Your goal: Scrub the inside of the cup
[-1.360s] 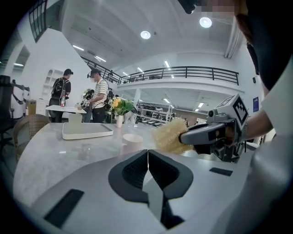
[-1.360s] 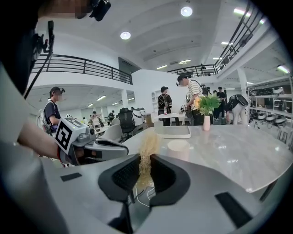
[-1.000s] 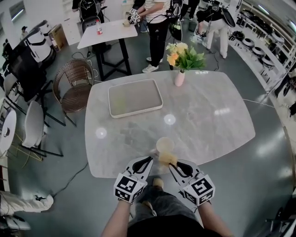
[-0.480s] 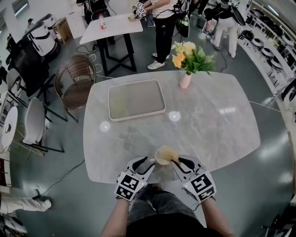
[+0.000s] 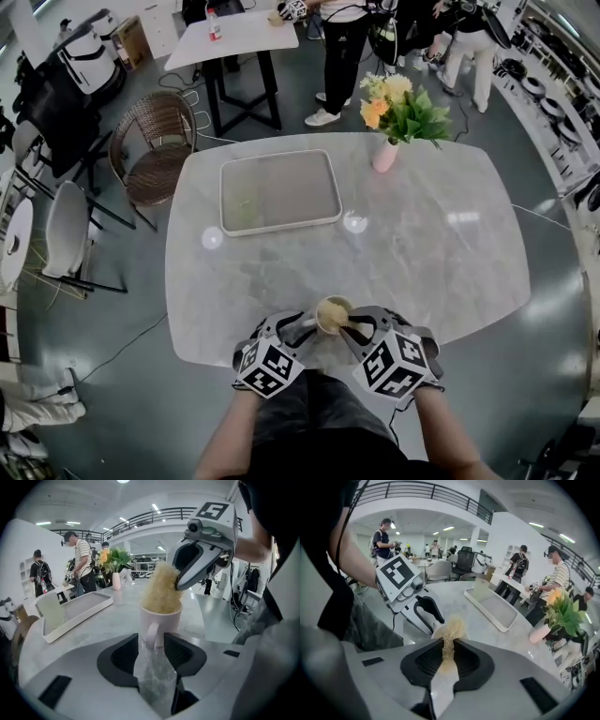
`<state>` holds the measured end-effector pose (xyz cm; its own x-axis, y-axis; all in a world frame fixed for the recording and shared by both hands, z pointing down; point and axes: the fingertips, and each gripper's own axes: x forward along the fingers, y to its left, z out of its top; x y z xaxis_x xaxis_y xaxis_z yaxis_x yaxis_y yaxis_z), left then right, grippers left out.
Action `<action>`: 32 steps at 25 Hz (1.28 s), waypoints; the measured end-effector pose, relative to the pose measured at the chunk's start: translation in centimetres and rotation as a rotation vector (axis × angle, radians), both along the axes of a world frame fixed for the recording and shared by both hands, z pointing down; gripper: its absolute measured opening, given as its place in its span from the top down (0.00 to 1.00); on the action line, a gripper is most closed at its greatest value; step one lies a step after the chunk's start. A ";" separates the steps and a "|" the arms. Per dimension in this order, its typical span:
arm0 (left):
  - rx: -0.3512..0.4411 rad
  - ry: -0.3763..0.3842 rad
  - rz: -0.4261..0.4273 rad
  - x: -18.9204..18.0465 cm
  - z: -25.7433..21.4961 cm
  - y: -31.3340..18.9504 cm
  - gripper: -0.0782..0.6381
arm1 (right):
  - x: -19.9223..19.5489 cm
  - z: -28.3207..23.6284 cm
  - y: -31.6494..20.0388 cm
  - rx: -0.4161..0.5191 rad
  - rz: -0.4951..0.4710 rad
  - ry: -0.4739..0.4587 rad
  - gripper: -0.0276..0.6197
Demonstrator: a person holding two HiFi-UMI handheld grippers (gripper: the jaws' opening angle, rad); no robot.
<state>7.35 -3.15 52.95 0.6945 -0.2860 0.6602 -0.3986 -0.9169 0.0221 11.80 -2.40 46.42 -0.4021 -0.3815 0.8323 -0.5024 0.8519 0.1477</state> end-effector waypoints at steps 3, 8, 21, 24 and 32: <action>-0.005 -0.003 0.038 0.2 0.3 0.2 0.64 | -0.2 0.4 0.0 -0.067 -0.053 0.082 0.86; 0.015 -0.006 0.082 0.5 0.0 0.0 0.77 | -0.6 0.9 0.3 -0.172 -0.108 0.157 0.86; 0.026 -0.008 0.185 0.7 0.1 0.3 0.81 | -1.2 6.5 -0.8 -0.288 -0.195 0.349 0.86; 0.034 -0.015 0.211 0.9 0.2 0.3 0.81 | -1.0 6.8 -1.2 -0.297 -0.192 0.359 0.86; 0.019 -0.007 0.211 0.7 0.1 0.3 0.81 | -0.8 5.5 -1.0 -0.254 -0.194 0.396 0.86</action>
<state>8.07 -2.83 53.05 0.7359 -0.1478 0.6608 -0.1983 -0.9801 0.0016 11.03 -3.35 51.91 -0.0800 -0.0968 0.9921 -0.2788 0.9577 0.0709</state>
